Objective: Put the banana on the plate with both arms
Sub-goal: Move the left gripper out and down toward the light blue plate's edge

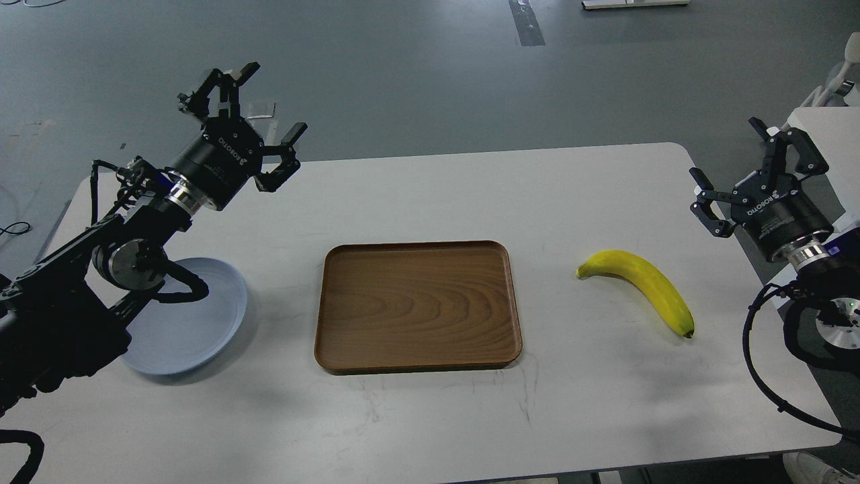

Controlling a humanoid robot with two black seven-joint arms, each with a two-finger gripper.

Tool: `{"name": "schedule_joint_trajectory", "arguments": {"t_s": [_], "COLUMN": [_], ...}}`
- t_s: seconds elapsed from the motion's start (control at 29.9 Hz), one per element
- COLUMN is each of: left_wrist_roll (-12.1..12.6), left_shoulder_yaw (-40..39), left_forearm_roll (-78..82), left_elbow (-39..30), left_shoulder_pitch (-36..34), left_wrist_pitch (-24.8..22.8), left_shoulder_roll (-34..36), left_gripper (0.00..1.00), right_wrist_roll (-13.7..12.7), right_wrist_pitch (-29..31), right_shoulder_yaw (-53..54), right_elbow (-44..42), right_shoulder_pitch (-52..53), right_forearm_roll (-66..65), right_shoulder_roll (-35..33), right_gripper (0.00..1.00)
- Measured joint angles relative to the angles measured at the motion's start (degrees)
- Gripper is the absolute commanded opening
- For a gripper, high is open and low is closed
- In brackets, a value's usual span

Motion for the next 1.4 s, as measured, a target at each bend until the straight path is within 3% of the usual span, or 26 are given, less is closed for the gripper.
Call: {"name": "schedule_joint_trajectory", "arguments": {"t_s": [0.87,1.14,1.4], "left_wrist_roll": [0.27,4.55,4.80], "left_shoulder_yaw": [-0.17,-0.64,-1.00], "left_forearm_roll": [1.10,0.85,15.20], "left_elbow": [8.93,2.74,-17.85], "left_shoulder_pitch": [-1.36,-1.12,-1.54], "left_wrist_pitch": [0.00,0.00,-0.01], "left_shoulder_roll": [3.69,8.78,19.84], "left_gripper": [1.00,1.00,1.00], "right_wrist_roll": [0.00,0.00,0.00], "right_wrist_pitch": [0.00,0.00,0.00], "right_shoulder_yaw": [-0.99,-3.22,-3.35], "right_elbow": [-3.59,-3.34,-3.32], "right_shoulder_pitch": [0.71,0.82,0.77], "right_forearm_roll": [-0.05,-0.05,-0.05], "right_shoulder_roll": [-5.48,-6.00,-6.51], "right_gripper": [1.00,1.00,1.00]}}
